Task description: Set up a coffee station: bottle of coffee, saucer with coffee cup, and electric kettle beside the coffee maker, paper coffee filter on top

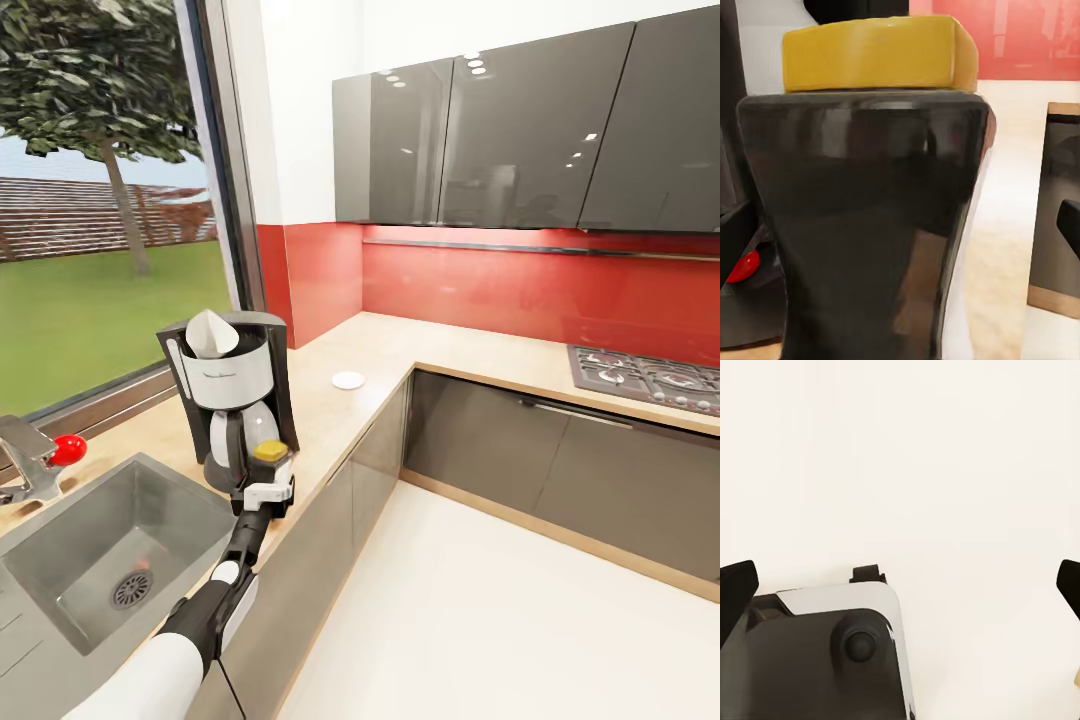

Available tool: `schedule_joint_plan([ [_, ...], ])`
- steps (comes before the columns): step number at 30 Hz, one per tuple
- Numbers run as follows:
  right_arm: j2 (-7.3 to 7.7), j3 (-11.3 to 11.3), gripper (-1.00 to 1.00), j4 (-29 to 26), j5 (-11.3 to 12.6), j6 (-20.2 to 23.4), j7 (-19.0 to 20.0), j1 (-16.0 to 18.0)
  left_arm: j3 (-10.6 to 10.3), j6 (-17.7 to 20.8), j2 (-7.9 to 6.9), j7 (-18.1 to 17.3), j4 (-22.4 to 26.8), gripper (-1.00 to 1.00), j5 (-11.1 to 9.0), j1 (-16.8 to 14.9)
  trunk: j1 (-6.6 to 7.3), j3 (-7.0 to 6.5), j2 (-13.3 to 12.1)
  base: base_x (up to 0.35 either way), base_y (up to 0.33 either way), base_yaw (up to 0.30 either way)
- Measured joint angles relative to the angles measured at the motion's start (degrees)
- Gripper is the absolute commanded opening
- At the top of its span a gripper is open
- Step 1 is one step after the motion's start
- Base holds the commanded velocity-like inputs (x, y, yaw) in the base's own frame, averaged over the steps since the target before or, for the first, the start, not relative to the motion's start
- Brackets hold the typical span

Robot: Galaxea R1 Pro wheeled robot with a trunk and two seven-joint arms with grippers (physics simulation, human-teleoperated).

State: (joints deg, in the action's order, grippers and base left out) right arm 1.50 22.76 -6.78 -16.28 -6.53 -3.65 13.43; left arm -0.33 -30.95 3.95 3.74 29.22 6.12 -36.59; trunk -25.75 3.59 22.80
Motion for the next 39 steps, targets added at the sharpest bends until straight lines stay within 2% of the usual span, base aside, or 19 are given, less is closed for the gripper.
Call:
schedule_joint_plan([
  [6,0.00,0.0,1.00,0.0,0.0,0.0,0.0,0.0,0.0,0.0,0.00,0.0,0.0,1.00,0.0,0.0,-0.03,0.00,0.0,-0.167,0.000,0.000],
  [30,0.00,0.0,1.00,0.0,0.0,0.0,0.0,0.0,0.0,0.0,0.00,0.0,0.0,1.00,0.0,0.0,-0.03,0.00,0.0,-0.318,0.000,0.000],
  [39,0.00,0.0,1.00,0.0,0.0,0.0,0.0,0.0,-0.2,0.0,0.28,-0.1,-0.6,1.00,0.0,0.0,0.00,0.00,0.0,-0.072,0.000,0.000],
])
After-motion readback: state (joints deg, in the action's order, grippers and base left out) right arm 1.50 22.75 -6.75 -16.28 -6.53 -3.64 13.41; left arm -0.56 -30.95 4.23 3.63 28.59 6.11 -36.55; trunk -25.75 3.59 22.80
